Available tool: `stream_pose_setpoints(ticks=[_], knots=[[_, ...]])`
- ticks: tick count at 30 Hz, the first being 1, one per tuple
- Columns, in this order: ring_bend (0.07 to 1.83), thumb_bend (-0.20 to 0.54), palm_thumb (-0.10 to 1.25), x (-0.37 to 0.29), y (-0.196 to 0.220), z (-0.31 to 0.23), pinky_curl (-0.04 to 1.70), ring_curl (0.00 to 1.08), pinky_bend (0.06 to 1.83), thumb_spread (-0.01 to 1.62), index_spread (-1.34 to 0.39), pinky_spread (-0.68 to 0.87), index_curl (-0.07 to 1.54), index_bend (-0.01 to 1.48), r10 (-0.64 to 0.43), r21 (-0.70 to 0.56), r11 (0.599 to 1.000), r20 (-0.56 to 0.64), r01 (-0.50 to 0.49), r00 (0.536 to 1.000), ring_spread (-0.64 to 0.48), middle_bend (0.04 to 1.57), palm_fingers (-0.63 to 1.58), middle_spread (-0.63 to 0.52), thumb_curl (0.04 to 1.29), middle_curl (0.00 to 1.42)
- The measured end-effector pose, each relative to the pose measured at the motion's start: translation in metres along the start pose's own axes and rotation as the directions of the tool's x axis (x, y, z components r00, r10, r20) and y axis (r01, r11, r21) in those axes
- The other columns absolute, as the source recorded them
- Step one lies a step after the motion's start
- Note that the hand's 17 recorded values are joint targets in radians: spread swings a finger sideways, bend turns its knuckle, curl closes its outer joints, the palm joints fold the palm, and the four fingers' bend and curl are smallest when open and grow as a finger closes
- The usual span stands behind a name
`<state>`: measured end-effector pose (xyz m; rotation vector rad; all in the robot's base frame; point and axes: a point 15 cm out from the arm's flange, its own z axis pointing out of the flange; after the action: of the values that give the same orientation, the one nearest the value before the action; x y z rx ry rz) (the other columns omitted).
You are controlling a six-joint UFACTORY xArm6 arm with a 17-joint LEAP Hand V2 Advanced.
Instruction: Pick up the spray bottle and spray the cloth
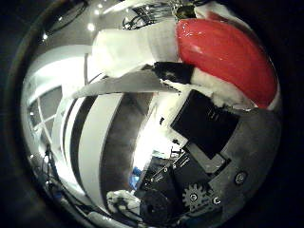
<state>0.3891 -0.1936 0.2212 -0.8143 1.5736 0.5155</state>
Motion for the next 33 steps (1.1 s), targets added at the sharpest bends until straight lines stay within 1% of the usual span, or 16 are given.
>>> stream_pose_setpoints(ticks=[2, 7, 9, 14, 19, 25, 29, 33], knots=[[1.32, -0.007, 0.99, -0.009, 0.003, 0.01, 0.55, 0.54, 1.23, 0.92, -0.19, -0.26, 0.65, 1.04, 0.009, -0.04, 0.999, 0.026, -0.008, 1.0, -0.16, 1.16, 1.31, -0.11, 0.5, 0.59], [1.38, -0.003, 1.09, -0.018, 0.005, 0.011, 0.61, 0.55, 1.28, 0.82, -0.19, -0.22, 0.67, 1.08, -0.014, -0.107, 0.994, 0.012, 0.015, 1.0, -0.16, 1.24, 1.26, -0.09, 0.6, 0.6], [1.4, -0.008, 1.12, -0.024, 0.008, 0.007, 0.64, 0.55, 1.28, 0.76, -0.19, -0.21, 0.67, 1.09, -0.035, -0.158, 0.987, -0.006, 0.034, 0.999, -0.16, 1.26, 1.24, -0.09, 0.64, 0.6], [1.42, -0.018, 1.1, -0.044, 0.009, -0.014, 0.69, 0.56, 1.27, 0.68, -0.19, -0.19, 0.69, 1.11, -0.077, -0.285, 0.957, -0.068, 0.055, 0.995, -0.16, 1.29, 1.22, -0.08, 0.73, 0.59], [1.43, -0.017, 1.09, -0.069, 0.007, -0.044, 0.73, 0.55, 1.25, 0.66, -0.2, -0.19, 0.7, 1.11, -0.146, -0.416, 0.907, -0.164, 0.066, 0.976, -0.16, 1.31, 1.22, -0.08, 0.79, 0.58], [1.44, -0.017, 1.07, -0.102, 0.004, -0.074, 0.78, 0.55, 1.23, 0.67, -0.2, -0.19, 0.7, 1.11, -0.216, -0.52, 0.853, -0.268, 0.047, 0.939, -0.16, 1.32, 1.22, -0.08, 0.82, 0.57], [1.44, -0.017, 1.06, -0.119, 0.006, -0.081, 0.81, 0.55, 1.21, 0.69, -0.2, -0.2, 0.71, 1.12, -0.266, -0.584, 0.811, -0.323, 0.03, 0.908, -0.16, 1.32, 1.22, -0.08, 0.84, 0.57], [1.44, -0.017, 1.05, -0.131, 0.014, -0.079, 0.83, 0.55, 1.19, 0.71, -0.2, -0.2, 0.71, 1.11, -0.32, -0.658, 0.753, -0.368, -0.002, 0.873, -0.16, 1.33, 1.21, -0.08, 0.85, 0.56]])
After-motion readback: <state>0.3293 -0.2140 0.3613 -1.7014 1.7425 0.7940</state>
